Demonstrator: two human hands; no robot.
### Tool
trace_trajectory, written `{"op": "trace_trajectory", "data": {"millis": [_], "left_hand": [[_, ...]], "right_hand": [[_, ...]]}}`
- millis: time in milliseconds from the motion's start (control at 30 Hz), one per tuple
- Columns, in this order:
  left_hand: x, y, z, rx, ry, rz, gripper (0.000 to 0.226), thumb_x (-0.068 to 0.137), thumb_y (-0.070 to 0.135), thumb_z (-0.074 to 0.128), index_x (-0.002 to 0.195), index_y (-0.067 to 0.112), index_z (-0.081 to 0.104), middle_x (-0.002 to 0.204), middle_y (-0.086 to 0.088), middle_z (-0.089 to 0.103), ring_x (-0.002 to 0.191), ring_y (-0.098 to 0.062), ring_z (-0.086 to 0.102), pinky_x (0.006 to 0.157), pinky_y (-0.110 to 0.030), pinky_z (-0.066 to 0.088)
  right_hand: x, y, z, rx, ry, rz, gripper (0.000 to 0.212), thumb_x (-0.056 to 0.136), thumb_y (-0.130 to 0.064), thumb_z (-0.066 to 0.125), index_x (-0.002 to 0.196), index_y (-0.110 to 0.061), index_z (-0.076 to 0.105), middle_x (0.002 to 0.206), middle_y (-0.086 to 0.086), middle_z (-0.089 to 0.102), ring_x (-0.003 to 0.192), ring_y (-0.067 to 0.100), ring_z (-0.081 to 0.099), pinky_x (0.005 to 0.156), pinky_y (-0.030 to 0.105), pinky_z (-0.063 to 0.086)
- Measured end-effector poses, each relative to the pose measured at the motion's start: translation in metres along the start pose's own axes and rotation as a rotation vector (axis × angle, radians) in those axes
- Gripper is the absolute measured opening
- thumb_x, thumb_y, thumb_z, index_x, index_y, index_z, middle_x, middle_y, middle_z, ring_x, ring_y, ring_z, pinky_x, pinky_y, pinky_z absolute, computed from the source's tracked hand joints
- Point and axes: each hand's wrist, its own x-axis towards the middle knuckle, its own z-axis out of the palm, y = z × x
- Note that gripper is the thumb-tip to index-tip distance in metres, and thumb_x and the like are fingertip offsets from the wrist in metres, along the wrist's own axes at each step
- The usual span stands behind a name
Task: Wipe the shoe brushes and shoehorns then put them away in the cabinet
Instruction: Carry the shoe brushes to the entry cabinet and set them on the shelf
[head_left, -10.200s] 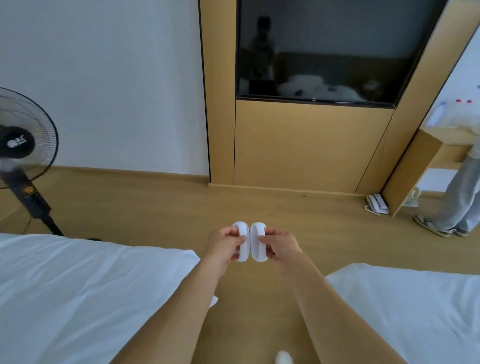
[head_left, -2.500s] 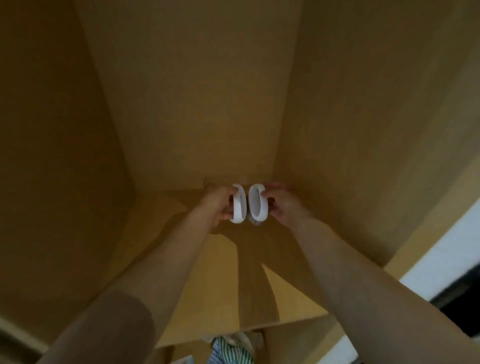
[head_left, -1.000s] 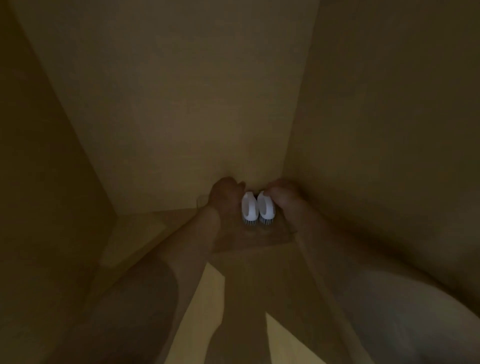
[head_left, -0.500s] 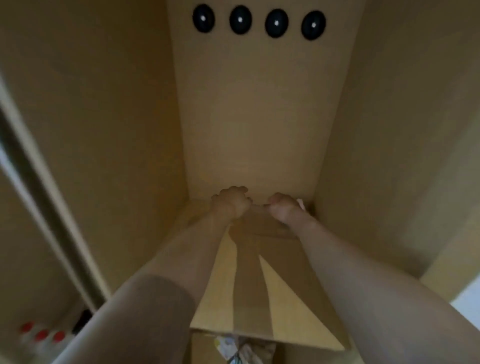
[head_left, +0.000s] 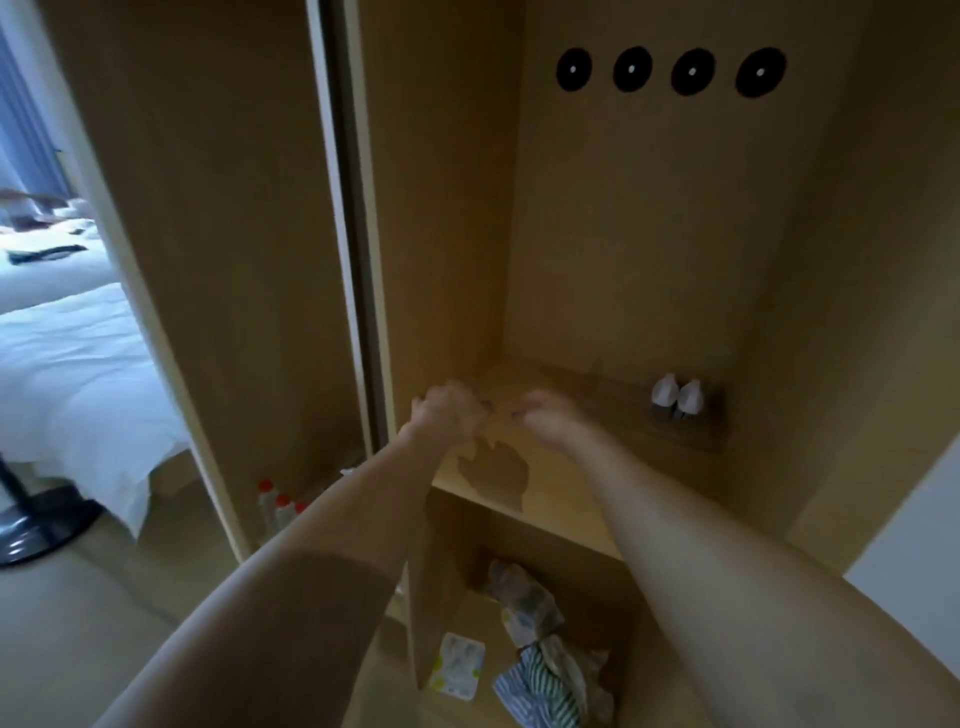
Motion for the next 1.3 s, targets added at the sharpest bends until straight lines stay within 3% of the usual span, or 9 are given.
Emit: {"op": "trace_trajectory", "data": {"millis": [200, 300, 433, 567, 700, 833, 1000, 1100, 1300], "left_hand": [[-0.057, -0.076, -0.024, -0.014, 0.060, -0.070, 0.046, 0.098, 0.038, 0.043, 0.143, 0.029, 0.040, 0.145, -0.007, 0.045, 0.132, -0.030, 0.043, 0.108, -0.050, 0.034], [-0.094, -0.129, -0.042, -0.035, 0.128, -0.133, 0.041, 0.096, 0.040, 0.043, 0.136, 0.032, 0.047, 0.138, -0.004, 0.051, 0.125, -0.029, 0.049, 0.102, -0.049, 0.037], [-0.151, -0.214, -0.069, -0.125, 0.181, -0.253, 0.043, 0.097, 0.037, 0.045, 0.136, 0.019, 0.048, 0.135, -0.010, 0.055, 0.119, -0.033, 0.056, 0.100, -0.050, 0.046], [-0.209, -0.305, -0.097, -0.025, 0.223, -0.377, 0.044, 0.095, 0.040, 0.048, 0.138, 0.027, 0.047, 0.140, -0.007, 0.051, 0.129, -0.030, 0.047, 0.106, -0.050, 0.038], [-0.269, -0.391, -0.117, 0.021, 0.250, -0.500, 0.044, 0.097, 0.039, 0.040, 0.140, 0.031, 0.045, 0.143, -0.005, 0.049, 0.130, -0.029, 0.047, 0.104, -0.047, 0.039], [-0.318, -0.469, -0.134, 0.024, 0.263, -0.630, 0.044, 0.097, 0.038, 0.042, 0.140, 0.031, 0.046, 0.146, -0.003, 0.046, 0.132, -0.027, 0.045, 0.104, -0.045, 0.037], [-0.360, -0.556, -0.146, 0.053, 0.244, -0.779, 0.045, 0.096, 0.040, 0.039, 0.139, 0.031, 0.046, 0.144, -0.004, 0.048, 0.128, -0.028, 0.049, 0.100, -0.044, 0.038], [-0.371, -0.608, -0.153, 0.070, 0.239, -0.858, 0.045, 0.096, 0.043, 0.041, 0.139, 0.030, 0.046, 0.145, -0.002, 0.047, 0.129, -0.025, 0.048, 0.102, -0.043, 0.038], [-0.367, -0.716, -0.186, 0.032, 0.234, -1.021, 0.048, 0.097, 0.046, 0.042, 0.141, 0.028, 0.043, 0.149, -0.003, 0.043, 0.135, -0.023, 0.043, 0.107, -0.045, 0.034]], "right_hand": [[-0.042, -0.055, 0.052, -0.049, -0.088, -0.120, 0.044, 0.096, -0.027, 0.060, 0.138, -0.019, 0.053, 0.141, 0.006, 0.052, 0.128, 0.026, 0.051, 0.100, 0.037, 0.043], [-0.065, -0.097, 0.091, -0.081, -0.147, -0.186, 0.047, 0.097, -0.029, 0.059, 0.142, -0.016, 0.050, 0.145, 0.008, 0.051, 0.130, 0.026, 0.050, 0.103, 0.039, 0.042], [-0.105, -0.162, 0.157, -0.088, -0.221, -0.275, 0.056, 0.095, -0.039, 0.062, 0.144, -0.016, 0.049, 0.145, 0.005, 0.053, 0.127, 0.024, 0.054, 0.104, 0.038, 0.047], [-0.152, -0.227, 0.235, -0.101, -0.310, -0.370, 0.055, 0.094, -0.040, 0.062, 0.143, -0.018, 0.050, 0.138, 0.004, 0.058, 0.111, 0.019, 0.061, 0.090, 0.033, 0.053], [-0.193, -0.289, 0.310, -0.122, -0.394, -0.472, 0.054, 0.093, -0.039, 0.064, 0.142, -0.017, 0.052, 0.144, 0.005, 0.054, 0.127, 0.022, 0.055, 0.099, 0.031, 0.047], [-0.222, -0.345, 0.379, -0.160, -0.491, -0.539, 0.052, 0.090, -0.036, 0.068, 0.137, -0.018, 0.056, 0.141, 0.004, 0.057, 0.124, 0.021, 0.057, 0.102, 0.031, 0.048], [-0.234, -0.407, 0.460, -0.239, -0.576, -0.630, 0.055, 0.091, -0.032, 0.067, 0.141, -0.017, 0.053, 0.143, 0.004, 0.055, 0.130, 0.020, 0.052, 0.105, 0.029, 0.043], [-0.232, -0.446, 0.511, -0.291, -0.635, -0.670, 0.054, 0.091, -0.033, 0.068, 0.141, -0.018, 0.053, 0.144, 0.004, 0.053, 0.132, 0.020, 0.050, 0.099, 0.022, 0.039], [-0.205, -0.534, 0.614, -0.303, -0.750, -0.755, 0.052, 0.090, -0.030, 0.068, 0.138, -0.016, 0.056, 0.138, 0.004, 0.058, 0.123, 0.020, 0.056, 0.098, 0.027, 0.046]]}}
